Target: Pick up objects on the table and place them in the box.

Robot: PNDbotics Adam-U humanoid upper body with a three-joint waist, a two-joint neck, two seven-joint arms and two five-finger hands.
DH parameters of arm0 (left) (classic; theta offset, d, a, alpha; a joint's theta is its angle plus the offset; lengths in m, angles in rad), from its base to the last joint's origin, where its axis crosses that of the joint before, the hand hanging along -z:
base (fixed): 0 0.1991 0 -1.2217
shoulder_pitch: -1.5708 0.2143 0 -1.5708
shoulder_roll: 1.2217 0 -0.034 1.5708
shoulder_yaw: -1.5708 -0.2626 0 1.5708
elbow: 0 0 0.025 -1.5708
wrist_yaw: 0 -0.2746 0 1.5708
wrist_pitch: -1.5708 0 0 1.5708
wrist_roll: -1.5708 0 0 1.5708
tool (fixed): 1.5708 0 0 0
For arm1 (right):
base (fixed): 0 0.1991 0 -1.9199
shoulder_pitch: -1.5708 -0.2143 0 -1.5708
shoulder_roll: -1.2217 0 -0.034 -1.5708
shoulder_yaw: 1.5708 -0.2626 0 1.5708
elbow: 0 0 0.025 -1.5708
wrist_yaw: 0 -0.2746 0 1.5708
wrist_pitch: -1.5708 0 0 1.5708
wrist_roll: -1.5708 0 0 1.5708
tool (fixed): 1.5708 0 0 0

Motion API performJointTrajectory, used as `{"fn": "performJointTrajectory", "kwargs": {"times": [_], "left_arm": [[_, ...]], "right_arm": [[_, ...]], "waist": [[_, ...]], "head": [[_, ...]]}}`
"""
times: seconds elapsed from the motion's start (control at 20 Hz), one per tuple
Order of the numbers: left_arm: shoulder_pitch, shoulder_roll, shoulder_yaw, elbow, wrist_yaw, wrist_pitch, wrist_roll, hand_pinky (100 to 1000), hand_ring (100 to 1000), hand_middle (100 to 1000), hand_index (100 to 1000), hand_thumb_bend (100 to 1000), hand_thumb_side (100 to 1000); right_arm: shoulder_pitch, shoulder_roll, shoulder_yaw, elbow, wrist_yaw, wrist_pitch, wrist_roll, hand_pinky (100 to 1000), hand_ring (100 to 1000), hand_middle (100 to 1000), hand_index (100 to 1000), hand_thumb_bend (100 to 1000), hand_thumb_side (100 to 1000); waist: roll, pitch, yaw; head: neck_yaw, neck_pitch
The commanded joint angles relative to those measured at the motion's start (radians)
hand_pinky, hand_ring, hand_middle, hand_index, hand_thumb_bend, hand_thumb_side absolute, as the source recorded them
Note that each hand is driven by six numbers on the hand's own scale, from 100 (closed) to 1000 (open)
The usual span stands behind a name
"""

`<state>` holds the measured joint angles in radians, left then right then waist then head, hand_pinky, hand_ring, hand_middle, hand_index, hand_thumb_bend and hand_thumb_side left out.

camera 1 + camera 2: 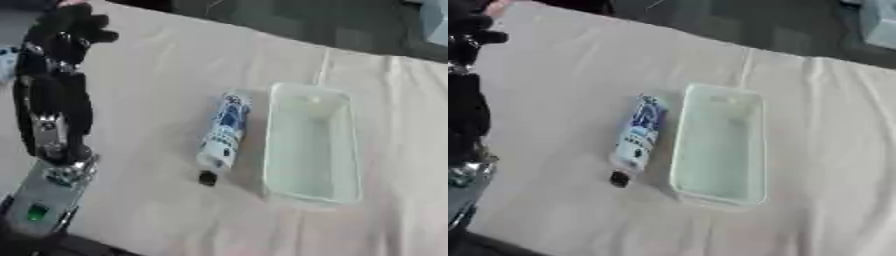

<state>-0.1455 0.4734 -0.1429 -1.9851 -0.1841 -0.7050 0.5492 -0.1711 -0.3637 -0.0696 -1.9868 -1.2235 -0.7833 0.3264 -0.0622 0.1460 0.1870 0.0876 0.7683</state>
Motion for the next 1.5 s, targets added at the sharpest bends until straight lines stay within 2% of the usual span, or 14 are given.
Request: {"fn": "performJointTrajectory", "kwargs": {"times": [0.05, 0.55, 0.75, 0.8, 1.0, 1.1, 1.15, 1.2, 1.5], "left_arm": [[-0.008, 0.026, 0.013, -0.015, -0.001, -0.116, 0.115, 646, 750, 748, 855, 115, 900], [-0.008, 0.027, 0.013, -0.015, -0.003, -0.115, 0.113, 647, 750, 748, 853, 113, 894], [-0.01, 0.054, 0.024, -0.015, -0.009, -0.117, 0.111, 648, 751, 754, 834, 111, 889], [-0.007, 0.074, 0.028, -0.015, -0.02, -0.122, 0.108, 648, 751, 754, 834, 111, 889], [0.024, 0.18, 0.048, -0.015, -0.119, -0.143, 0.098, 651, 753, 764, 737, 107, 889], [0.048, 0.228, 0.047, -0.015, -0.189, -0.138, 0.089, 653, 757, 769, 697, 101, 887], [0.059, 0.248, 0.044, -0.015, -0.22, -0.132, 0.087, 657, 760, 769, 683, 103, 857], [0.072, 0.273, 0.039, -0.015, -0.256, -0.122, 0.077, 663, 761, 774, 668, 100, 878], [0.1, 0.397, 0.022, -0.015, -0.43, -0.072, 0.026, 697, 767, 782, 595, 160, 727]], "right_arm": [[-0.003, -0.024, -0.008, -0.013, 0.002, -0.109, 0.114, 166, 322, 431, 565, 100, 1000], [-0.002, -0.024, -0.009, -0.013, 0.003, -0.109, 0.115, 166, 322, 431, 565, 100, 1000], [-0.002, -0.023, -0.012, -0.013, 0.004, -0.11, 0.113, 166, 322, 431, 565, 100, 1000], [-0.003, -0.024, -0.013, -0.013, 0.004, -0.11, 0.112, 166, 322, 431, 565, 100, 1000], [-0.01, -0.03, -0.016, -0.013, 0.003, -0.111, 0.105, 167, 322, 431, 565, 100, 1000], [-0.013, -0.033, -0.017, -0.013, 0.003, -0.111, 0.103, 167, 322, 431, 565, 100, 1000], [-0.015, -0.035, -0.017, -0.013, 0.003, -0.111, 0.102, 167, 322, 431, 565, 100, 1000], [-0.016, -0.037, -0.017, -0.013, 0.002, -0.11, 0.1, 167, 322, 431, 565, 100, 1000], [-0.016, -0.046, -0.017, -0.013, 0.006, -0.107, 0.096, 167, 322, 431, 565, 100, 1000]], "waist": [[0.006, -0.013, 0.0], [0.006, -0.013, -0.002], [0.004, -0.01, -0.006], [0.005, -0.009, -0.006], [0.011, -0.004, -0.012], [0.014, -0.001, -0.015], [0.016, 0.0, -0.016], [0.018, 0.0, -0.015], [0.028, 0.002, -0.018]], "head": [[0.001, -0.006], [-0.006, 0.001], [-0.02, 0.002], [-0.017, 0.002], [-0.011, 0.002], [-0.013, 0.002], [-0.013, 0.002], [-0.015, 0.002], [-0.024, 0.002]]}}
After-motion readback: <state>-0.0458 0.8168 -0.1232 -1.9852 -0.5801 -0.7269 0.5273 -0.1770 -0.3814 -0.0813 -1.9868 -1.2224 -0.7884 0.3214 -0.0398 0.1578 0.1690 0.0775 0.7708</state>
